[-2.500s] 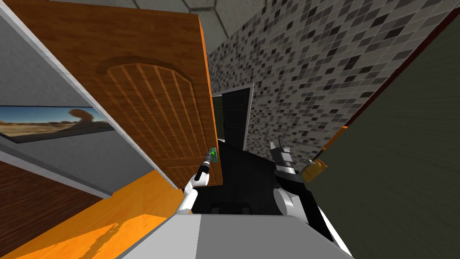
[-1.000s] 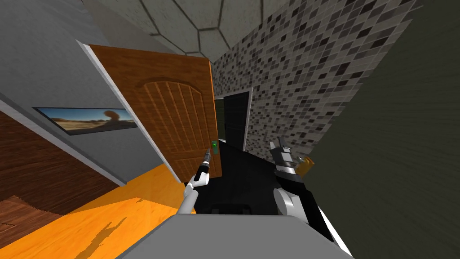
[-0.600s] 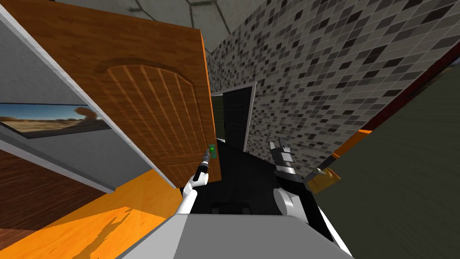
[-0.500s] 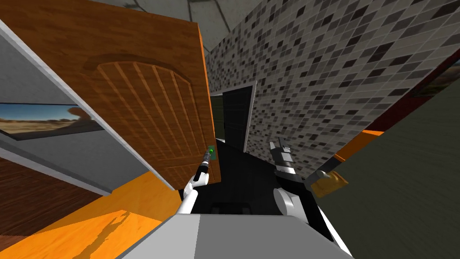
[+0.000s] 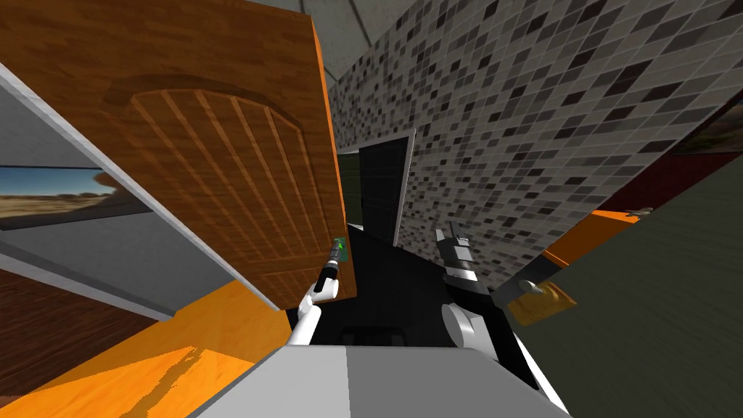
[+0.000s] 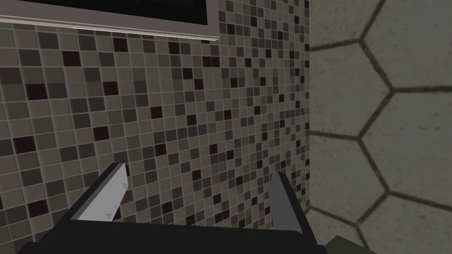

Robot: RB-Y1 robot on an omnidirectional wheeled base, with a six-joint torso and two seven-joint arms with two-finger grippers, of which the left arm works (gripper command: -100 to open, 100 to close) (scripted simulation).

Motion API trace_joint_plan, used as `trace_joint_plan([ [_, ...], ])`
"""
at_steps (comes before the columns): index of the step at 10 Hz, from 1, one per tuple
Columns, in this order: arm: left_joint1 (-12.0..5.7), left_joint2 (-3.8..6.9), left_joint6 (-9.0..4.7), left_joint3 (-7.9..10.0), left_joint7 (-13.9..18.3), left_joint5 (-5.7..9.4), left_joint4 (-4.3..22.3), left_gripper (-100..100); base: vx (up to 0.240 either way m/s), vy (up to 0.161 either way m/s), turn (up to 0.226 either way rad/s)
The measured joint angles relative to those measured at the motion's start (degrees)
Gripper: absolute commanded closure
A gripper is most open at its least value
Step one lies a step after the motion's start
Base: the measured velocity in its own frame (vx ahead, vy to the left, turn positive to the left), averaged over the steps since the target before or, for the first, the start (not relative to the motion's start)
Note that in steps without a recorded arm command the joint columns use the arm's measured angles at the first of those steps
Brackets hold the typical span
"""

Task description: Push the door open

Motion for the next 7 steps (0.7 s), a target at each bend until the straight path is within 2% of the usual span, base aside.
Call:
trace_joint_plan([
  [2, 0.19, -0.06, 0.10, -0.05, -0.01, -0.01, 0.15, 100, -0.006, -0.001, 0.001],
  [3, 0.22, -0.07, 0.13, -0.05, 0.00, -0.01, 0.17, 100, 0.103, -0.031, 0.027],
  [4, 0.91, 0.05, 0.71, 0.07, -0.09, 0.03, -0.48, 100, 0.163, -0.090, 0.070],
  [5, 0.76, 0.77, 0.85, 0.50, 0.00, 0.25, 0.08, 100, 0.146, -0.086, 0.071],
  [7, 0.47, 1.49, 0.96, 1.74, -0.17, 0.55, 0.15, 100, 0.189, -0.081, 0.054],
])
